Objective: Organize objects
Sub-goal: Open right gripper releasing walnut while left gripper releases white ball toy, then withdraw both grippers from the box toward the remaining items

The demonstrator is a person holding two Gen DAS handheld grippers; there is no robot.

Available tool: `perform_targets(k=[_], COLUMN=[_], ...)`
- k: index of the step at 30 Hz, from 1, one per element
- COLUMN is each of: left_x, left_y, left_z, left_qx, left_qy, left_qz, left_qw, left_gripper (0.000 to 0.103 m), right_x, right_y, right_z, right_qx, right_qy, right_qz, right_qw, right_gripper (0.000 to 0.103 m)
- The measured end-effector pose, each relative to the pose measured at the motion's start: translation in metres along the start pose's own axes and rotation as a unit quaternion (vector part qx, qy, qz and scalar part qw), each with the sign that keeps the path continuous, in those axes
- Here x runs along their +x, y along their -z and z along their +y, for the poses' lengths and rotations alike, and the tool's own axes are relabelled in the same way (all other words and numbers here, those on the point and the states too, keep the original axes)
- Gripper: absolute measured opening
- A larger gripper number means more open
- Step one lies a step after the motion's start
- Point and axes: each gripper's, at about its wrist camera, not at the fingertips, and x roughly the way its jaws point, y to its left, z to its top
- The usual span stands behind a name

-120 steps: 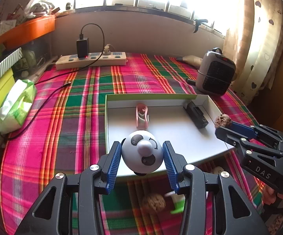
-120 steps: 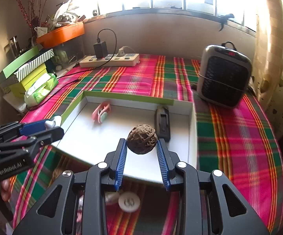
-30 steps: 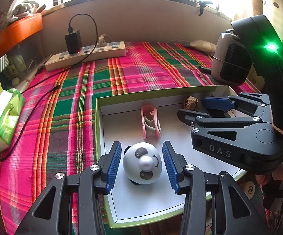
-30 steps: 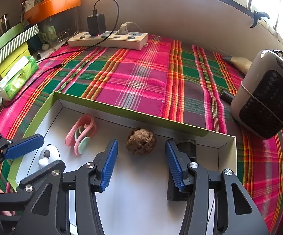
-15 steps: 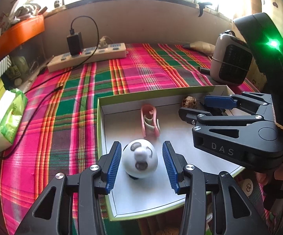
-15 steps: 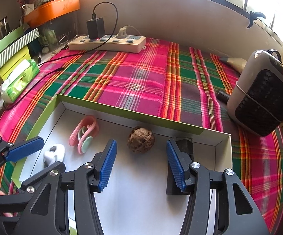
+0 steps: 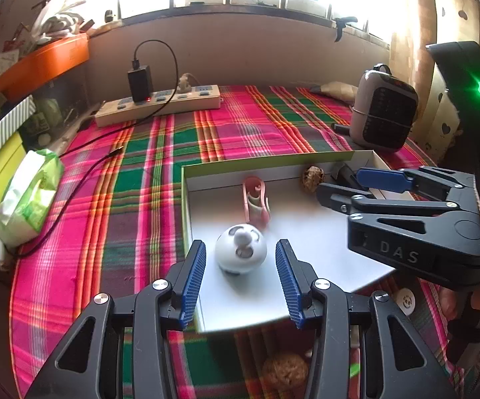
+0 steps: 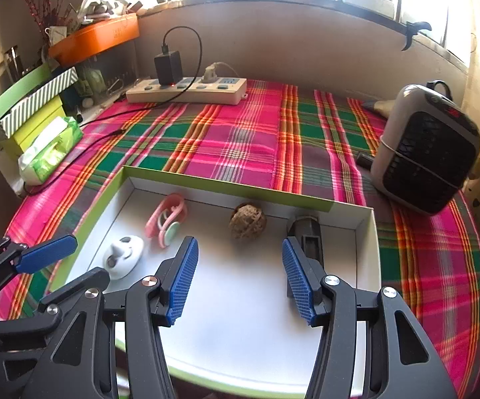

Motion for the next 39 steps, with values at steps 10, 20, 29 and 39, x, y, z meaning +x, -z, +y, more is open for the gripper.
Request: perform_targets(k=[10, 20, 29, 39], left_x=[-0.028, -0.045, -0.046, -0.044], left_y=[0.016, 0.033, 0.044, 0.053], left_z=[0.0, 0.001, 0.011, -0.005], left_qx=[0.007, 0.009, 0.026, 0.091], left_qy=[0.004, 0.025, 0.048, 0.104], left_qz=[-0.016, -0.021, -0.013, 0.034], left_qw=[0.9998, 0.9994, 0.9984, 0.9899], left_gripper=[0.042, 0.042, 0.042, 0.042], right_x=[-0.037, -0.07, -0.096, -0.1], right_y=[0.02, 0.056, 0.094, 0.123], right_z=[0.011, 0.011, -0.015, -0.03], right_qx=[0.018, 0.04, 0.084, 0.121], right_qy=[-0.001, 0.017, 0.064, 0.068], right_qz=[-0.031, -0.053, -0.063, -0.045], right_qw=[0.999, 0.998, 0.992, 0.989], right_gripper=[0.054, 0.054, 0.054, 0.054])
